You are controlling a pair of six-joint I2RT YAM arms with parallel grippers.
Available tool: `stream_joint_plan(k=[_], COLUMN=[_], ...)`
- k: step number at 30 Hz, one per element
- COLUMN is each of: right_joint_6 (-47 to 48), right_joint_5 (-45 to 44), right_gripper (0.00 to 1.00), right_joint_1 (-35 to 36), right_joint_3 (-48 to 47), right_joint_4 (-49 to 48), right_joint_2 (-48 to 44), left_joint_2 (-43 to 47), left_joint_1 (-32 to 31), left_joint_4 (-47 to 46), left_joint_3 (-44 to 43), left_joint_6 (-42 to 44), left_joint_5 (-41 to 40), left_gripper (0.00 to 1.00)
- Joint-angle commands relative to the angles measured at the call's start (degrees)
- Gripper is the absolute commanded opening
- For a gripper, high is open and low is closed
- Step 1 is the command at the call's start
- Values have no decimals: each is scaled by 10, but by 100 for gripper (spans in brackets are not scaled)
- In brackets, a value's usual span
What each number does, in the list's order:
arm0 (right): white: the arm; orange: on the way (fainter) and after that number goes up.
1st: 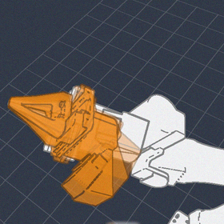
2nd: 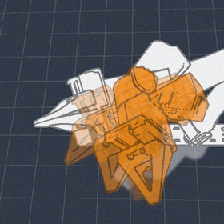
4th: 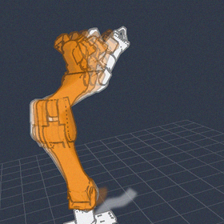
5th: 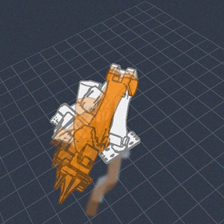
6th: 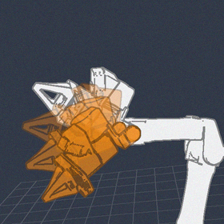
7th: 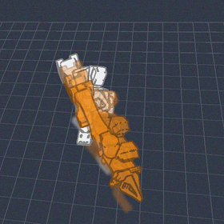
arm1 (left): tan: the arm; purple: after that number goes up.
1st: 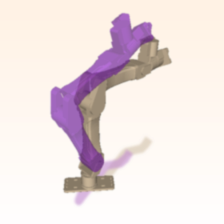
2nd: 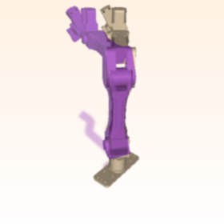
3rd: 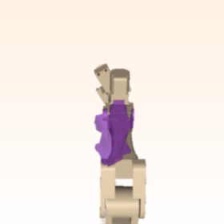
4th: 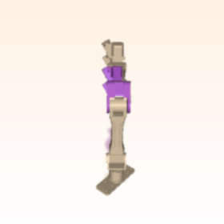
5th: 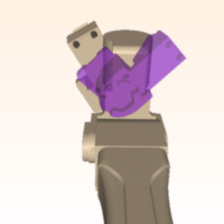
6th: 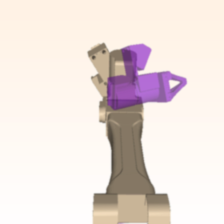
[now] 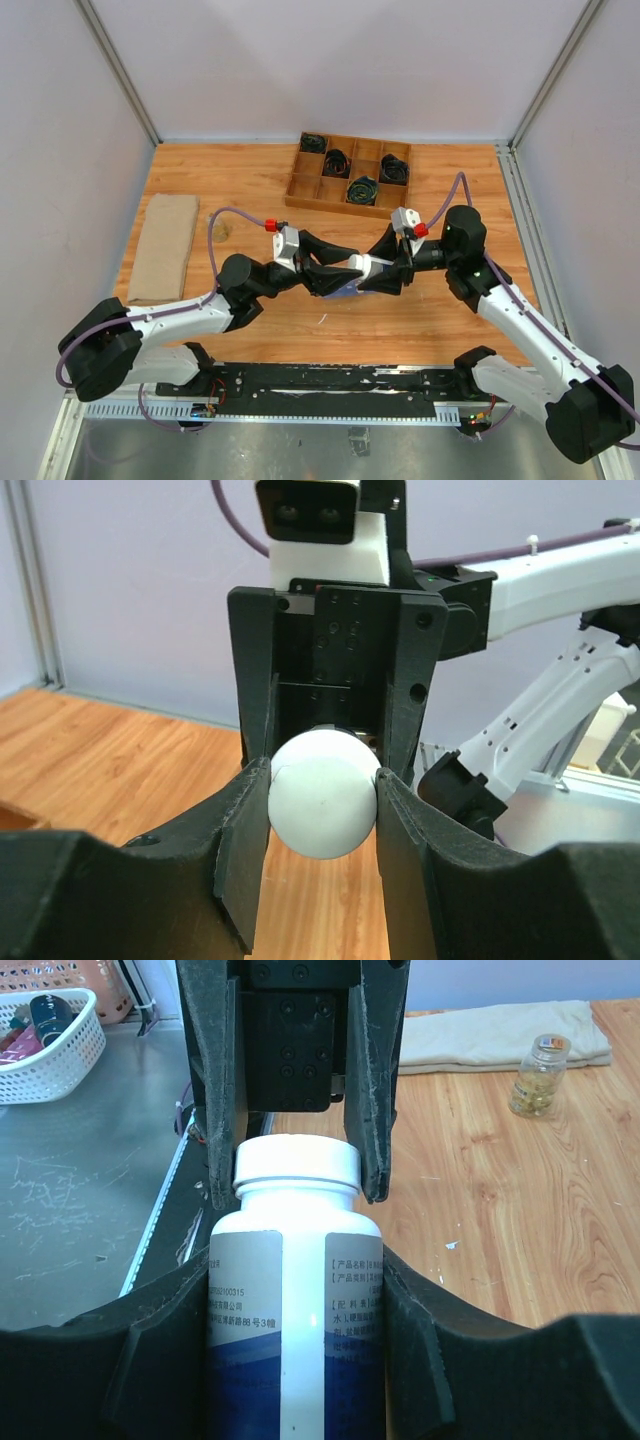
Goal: Sort the pills into containers
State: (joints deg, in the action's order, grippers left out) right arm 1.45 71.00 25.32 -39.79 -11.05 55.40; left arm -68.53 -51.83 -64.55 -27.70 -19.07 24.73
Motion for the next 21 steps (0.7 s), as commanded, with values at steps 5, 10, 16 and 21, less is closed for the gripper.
stream_joint_plan(k=[5, 10, 16, 21], right_joint_6=[-18, -13, 5, 61], right_joint_5=[6, 5, 2, -10], right_gripper=[11, 11, 11, 11], right_joint_1=[-15, -17, -18, -18], right_joint_3=[3, 3, 0, -5], right_joint_4=[-42, -39, -23, 21], right_joint_2=[-11, -10, -10, -18], left_joint_2=[-34, -9, 44, 123], left_joint_1=[0, 0, 0, 0], left_joint_4=[-112, -146, -72, 82], left_joint_3=[-23, -2, 1, 2], left_joint_6=[-2, -40, -41, -61], left_joint_5=[85, 32, -13, -96], left_gripper=[48, 80, 92, 99])
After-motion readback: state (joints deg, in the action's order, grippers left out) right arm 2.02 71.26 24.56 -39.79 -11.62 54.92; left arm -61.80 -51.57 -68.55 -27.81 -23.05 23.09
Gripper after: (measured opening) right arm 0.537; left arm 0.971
